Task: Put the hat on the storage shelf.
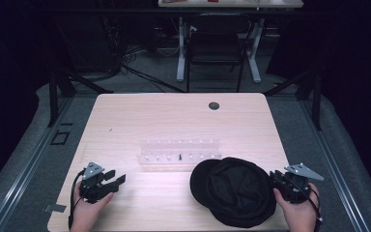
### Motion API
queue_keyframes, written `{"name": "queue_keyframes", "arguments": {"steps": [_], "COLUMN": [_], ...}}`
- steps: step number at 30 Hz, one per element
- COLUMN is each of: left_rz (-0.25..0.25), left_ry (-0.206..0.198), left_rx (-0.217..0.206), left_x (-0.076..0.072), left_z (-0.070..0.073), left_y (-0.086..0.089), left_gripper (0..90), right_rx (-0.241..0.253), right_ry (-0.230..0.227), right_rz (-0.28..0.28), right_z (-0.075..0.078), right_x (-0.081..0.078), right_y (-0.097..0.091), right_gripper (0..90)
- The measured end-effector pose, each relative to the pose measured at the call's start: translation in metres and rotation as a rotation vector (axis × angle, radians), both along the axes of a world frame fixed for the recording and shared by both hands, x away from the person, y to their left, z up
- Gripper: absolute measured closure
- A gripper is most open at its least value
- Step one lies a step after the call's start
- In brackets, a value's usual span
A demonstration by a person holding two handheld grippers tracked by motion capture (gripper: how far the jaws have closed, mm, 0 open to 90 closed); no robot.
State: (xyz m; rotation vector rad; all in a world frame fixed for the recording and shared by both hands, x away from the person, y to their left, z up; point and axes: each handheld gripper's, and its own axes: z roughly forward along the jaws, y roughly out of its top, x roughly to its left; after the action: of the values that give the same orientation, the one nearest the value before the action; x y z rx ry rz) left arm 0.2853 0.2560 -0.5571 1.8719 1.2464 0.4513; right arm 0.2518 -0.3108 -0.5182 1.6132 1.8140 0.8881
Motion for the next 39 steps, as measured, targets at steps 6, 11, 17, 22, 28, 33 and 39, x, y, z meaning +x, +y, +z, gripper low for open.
{"name": "queue_keyframes", "arguments": {"steps": [6,11,17,22,28,33,39], "left_rz": [-0.008,0.003,0.015,0.01,0.014,0.012,0.007], "left_ry": [0.007,0.022,0.023,0.025,0.021,0.017,0.019], "left_rx": [0.009,0.012,0.007,0.008,0.013,0.015,0.022], "left_x": [-0.001,0.001,0.0,-0.001,-0.002,-0.002,-0.001], "left_z": [0.001,-0.001,-0.001,0.0,0.0,0.0,-0.001], "left_y": [-0.001,0.0,0.002,0.002,0.002,0.001,0.0], "left_gripper": [49.2,50.0,50.0,49.8,49.8,49.8,49.8], "right_rx": [-0.092,-0.012,-0.024,0.014,0.036,0.064,0.065], "right_ry": [-0.002,0.077,0.164,0.25,0.335,0.386,0.446], "right_rz": [0.065,0.071,0.059,0.06,0.096,0.093,0.065], "right_z": [0.016,0.02,0.023,0.026,0.03,0.035,0.026], "right_x": [-0.004,-0.003,0.0,-0.003,-0.001,0.004,0.004], "right_y": [0.009,0.003,-0.001,-0.004,-0.006,-0.009,-0.011], "right_gripper": [72.3,71.1,71.2,70.0,71.8,73.7,71.2]}}
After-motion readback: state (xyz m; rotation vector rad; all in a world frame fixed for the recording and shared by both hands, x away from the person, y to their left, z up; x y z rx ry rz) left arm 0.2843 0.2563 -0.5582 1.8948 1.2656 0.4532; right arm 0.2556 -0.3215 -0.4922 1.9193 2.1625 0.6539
